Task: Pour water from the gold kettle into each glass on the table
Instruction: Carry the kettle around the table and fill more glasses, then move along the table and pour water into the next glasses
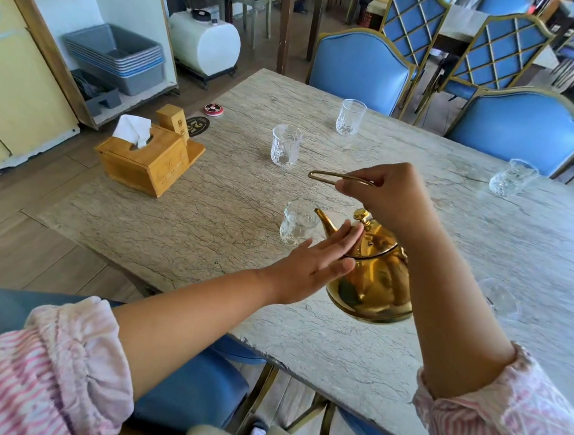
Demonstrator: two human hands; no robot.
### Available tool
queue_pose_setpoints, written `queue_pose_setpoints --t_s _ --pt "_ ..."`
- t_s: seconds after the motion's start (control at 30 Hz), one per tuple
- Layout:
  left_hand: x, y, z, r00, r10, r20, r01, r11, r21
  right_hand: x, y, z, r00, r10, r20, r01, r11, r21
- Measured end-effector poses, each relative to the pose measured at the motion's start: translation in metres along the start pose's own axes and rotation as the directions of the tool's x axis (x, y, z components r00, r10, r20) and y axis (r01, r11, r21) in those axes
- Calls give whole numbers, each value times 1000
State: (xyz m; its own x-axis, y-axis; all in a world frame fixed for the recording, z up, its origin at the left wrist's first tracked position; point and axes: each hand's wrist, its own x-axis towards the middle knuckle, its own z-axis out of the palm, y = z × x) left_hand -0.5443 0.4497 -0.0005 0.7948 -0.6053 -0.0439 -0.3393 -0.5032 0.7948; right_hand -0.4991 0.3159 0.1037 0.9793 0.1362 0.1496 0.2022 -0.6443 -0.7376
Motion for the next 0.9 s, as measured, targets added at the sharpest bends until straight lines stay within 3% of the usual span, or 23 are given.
queue_pose_setpoints --t_s 0.2,0.37,0.63,0.9 --pt "-4 -5 -3 999 -5 52 -2 989 150 -18 16 5 984 120 -135 -98 982 161" --pt "-21 5 -11 1000 -20 17 17 983 182 -32 11 3 967 218 -133 -161 926 342" --pt "-81 14 -35 988 -56 -142 85 975 205 -39 -46 23 995 89 -38 -62 888 456" --pt "-171 -14 -85 951 -119 -287 175 968 178 -44 -120 98 998 23 62 -57 789 611"
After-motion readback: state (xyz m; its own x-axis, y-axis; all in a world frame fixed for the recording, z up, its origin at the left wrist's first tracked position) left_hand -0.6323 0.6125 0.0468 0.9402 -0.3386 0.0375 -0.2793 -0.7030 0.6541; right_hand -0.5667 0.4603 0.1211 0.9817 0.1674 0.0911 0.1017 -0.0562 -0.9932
